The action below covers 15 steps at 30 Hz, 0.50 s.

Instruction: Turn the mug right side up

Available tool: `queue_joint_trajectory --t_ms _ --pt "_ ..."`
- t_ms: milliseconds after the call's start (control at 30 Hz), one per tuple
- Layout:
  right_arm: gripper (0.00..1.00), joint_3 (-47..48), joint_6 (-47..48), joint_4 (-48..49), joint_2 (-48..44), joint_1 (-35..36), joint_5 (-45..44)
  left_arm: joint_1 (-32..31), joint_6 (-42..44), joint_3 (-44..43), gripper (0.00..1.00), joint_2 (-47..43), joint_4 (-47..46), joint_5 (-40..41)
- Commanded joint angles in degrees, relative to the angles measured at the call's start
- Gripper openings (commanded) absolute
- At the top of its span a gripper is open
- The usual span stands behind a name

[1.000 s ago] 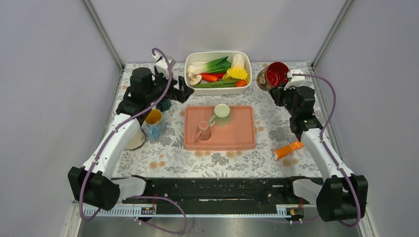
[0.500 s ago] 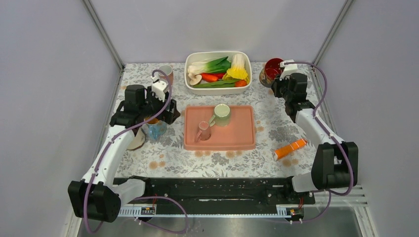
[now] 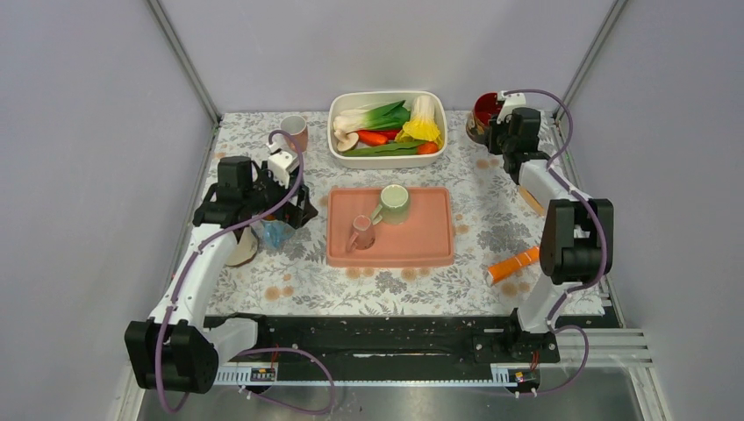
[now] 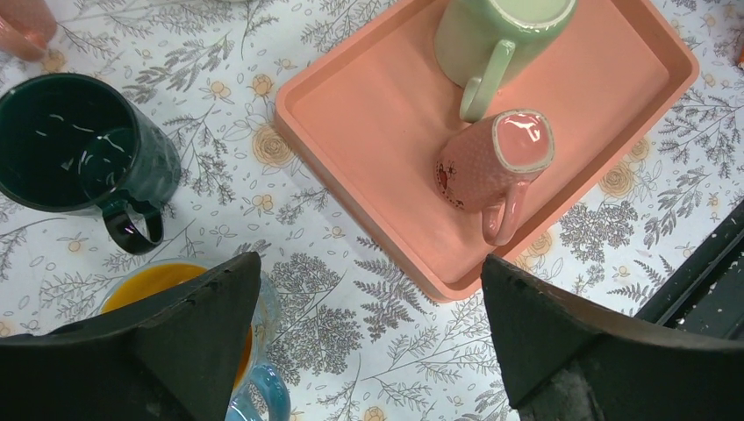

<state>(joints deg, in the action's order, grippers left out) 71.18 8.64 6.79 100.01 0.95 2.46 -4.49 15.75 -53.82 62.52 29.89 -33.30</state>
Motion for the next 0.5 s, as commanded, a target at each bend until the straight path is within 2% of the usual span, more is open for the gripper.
queue_joint_trajectory --t_ms 0,467 --pt "0.0 8.16 0.84 8.14 1.24 -0.45 -0.06 1.31 1.21 -0.04 0.99 1.72 -2.03 -4.04" --pt "0.0 17.65 3.05 0.53 12.08 -1.35 -0.39 3.04 1.02 0.11 0.99 1.81 -1.96 -8.14"
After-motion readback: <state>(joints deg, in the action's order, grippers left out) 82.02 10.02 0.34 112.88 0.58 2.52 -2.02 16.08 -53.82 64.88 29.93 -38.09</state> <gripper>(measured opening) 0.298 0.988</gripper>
